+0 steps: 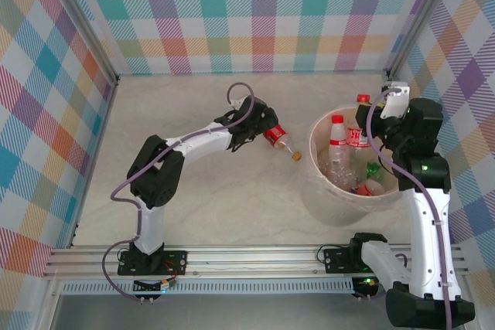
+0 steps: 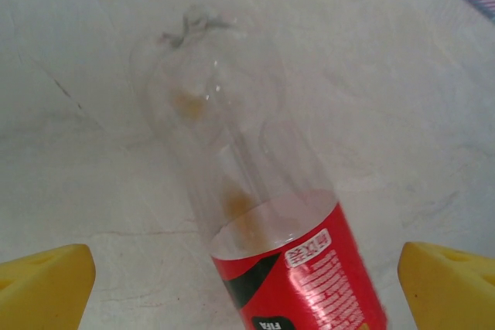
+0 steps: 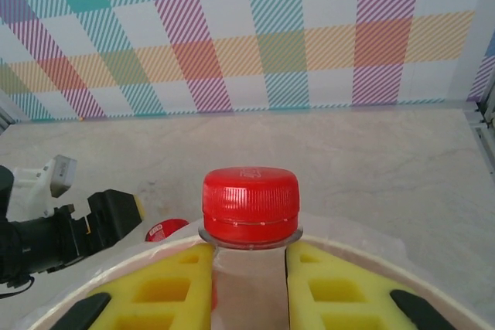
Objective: Put the plastic bottles in the bin
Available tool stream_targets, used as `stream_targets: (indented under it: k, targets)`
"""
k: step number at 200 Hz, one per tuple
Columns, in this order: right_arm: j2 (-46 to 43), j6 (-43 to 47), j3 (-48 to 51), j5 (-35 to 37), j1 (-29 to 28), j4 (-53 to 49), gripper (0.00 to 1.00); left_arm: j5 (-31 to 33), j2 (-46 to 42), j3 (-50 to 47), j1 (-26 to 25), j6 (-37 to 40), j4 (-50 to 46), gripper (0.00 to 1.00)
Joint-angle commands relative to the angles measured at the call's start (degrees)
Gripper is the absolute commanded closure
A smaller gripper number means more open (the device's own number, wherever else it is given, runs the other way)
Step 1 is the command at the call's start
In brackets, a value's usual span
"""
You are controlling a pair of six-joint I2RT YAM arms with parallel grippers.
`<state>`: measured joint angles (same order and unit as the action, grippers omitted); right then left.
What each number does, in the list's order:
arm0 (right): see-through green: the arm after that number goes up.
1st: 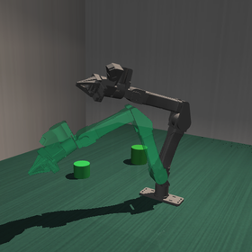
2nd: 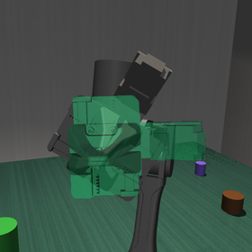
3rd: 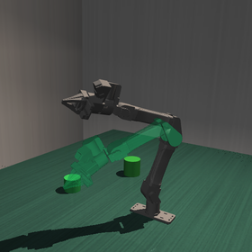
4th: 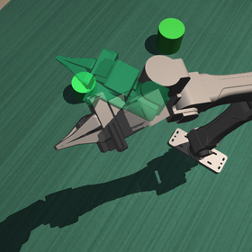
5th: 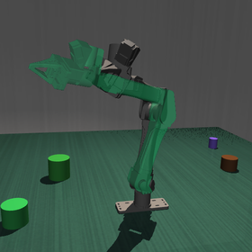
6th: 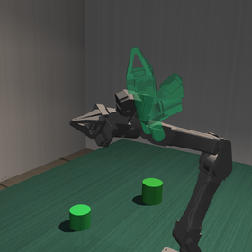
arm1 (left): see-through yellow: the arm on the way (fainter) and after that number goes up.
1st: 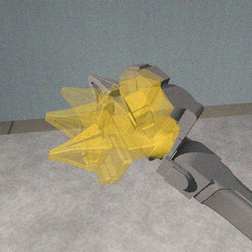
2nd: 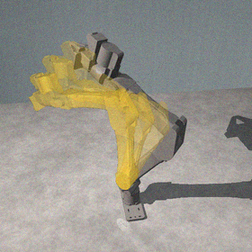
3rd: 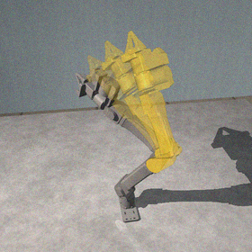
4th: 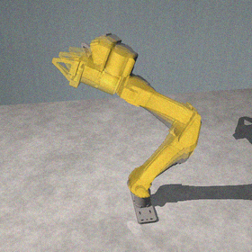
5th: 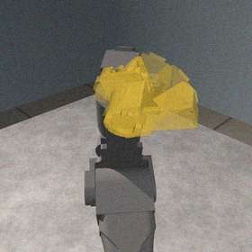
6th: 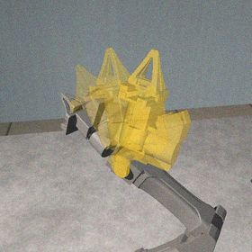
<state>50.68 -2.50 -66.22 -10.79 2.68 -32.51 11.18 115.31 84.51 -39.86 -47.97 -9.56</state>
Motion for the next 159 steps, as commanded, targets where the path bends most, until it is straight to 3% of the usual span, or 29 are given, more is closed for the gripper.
stream_targets:
  k: [1,126,159]
  targets:
    - [-1.1,0.0,1.7,-2.2,0.0,-5.3,0.77,-1.1,1.6,2.6,-0.9,-2.0,-2.1,0.00]
    - [-0.3,0.0,0.7,-4.5,0.1,-4.7,0.77,-5.1,9.5,5.6,-1.3,-6.0,1.9,0.00]
    - [0.1,-0.3,0.9,-5.9,0.1,-4.8,0.77,-5.4,9.3,4.1,-0.8,-6.4,2.9,0.15]
